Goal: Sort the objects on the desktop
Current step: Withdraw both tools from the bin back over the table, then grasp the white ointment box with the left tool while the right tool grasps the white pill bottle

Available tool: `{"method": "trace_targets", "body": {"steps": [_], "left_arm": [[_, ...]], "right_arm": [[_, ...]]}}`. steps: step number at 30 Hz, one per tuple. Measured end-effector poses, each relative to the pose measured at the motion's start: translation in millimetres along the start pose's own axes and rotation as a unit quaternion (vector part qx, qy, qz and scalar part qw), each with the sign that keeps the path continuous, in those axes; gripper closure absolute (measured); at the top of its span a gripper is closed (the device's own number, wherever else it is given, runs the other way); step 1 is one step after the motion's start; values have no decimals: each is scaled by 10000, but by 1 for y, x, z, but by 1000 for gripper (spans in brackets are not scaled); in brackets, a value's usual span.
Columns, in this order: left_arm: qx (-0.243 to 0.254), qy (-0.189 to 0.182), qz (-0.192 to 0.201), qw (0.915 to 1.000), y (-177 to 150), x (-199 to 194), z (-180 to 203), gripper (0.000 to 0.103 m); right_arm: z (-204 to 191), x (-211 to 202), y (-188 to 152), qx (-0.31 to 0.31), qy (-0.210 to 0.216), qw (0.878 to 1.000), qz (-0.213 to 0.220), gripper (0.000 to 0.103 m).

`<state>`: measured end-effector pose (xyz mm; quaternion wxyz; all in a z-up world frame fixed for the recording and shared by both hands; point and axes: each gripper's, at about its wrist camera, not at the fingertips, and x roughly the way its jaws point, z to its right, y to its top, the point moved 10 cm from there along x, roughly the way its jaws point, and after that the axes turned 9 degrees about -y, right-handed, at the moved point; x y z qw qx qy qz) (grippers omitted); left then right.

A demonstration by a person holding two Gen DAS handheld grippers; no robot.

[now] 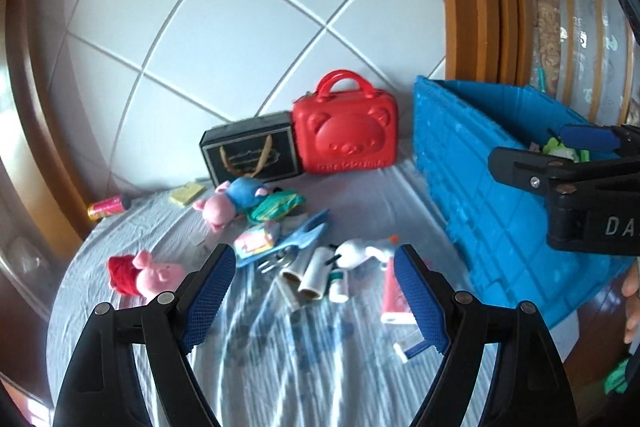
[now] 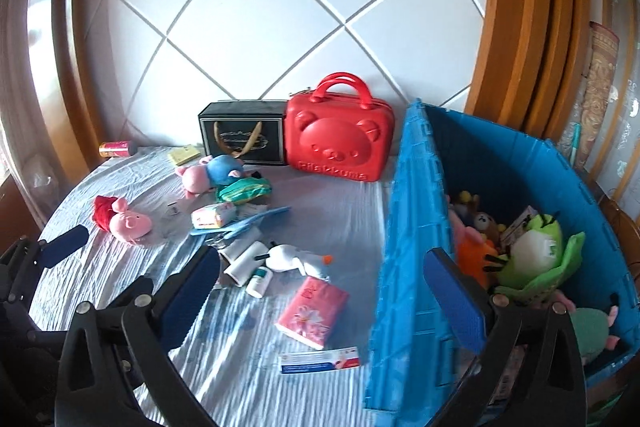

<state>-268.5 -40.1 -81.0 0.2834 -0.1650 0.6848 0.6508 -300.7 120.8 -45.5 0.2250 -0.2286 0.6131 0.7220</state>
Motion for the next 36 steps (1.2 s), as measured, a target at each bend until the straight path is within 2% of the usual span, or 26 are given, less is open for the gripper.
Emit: {"method": "trace_targets", "body": {"steps": [4,8,13,18,22,26,30,33,36], "left_arm": [[-318,118,-227,9992,-38,10,-59,19],[-596,239,-570,9963,-80,32,-105,19],[-993,391,-908,9901,-136,59,-141,19],[-1437,602,-1266,9796,-174,93,-160,19],[-1613,692,-1533,9725,-184,122,-162,19],[-1586,692,-1620,9715,-176,153,-153,19],[-1559,692,-1706,9705,-167,184,-144,20],[-1385,620,-1756,9727,-159,208,-132,23],[-1161,532,-1841,9746,-151,233,-123,29]], "right_arm": [[-50,10,-20,-32,230,9997,-114,0],[-85,32,-55,71,408,9983,-417,0],[-113,79,-118,142,608,9911,-1178,0],[-127,132,-159,68,767,9813,-1762,0],[-136,176,-169,246,964,9738,-2043,0],[-144,206,-159,274,1047,9732,-2028,0],[-145,235,-161,464,1032,9675,-2263,0],[-142,258,-165,944,1120,9551,-2575,0],[-139,272,-159,1008,1004,9565,-2548,6]]}}
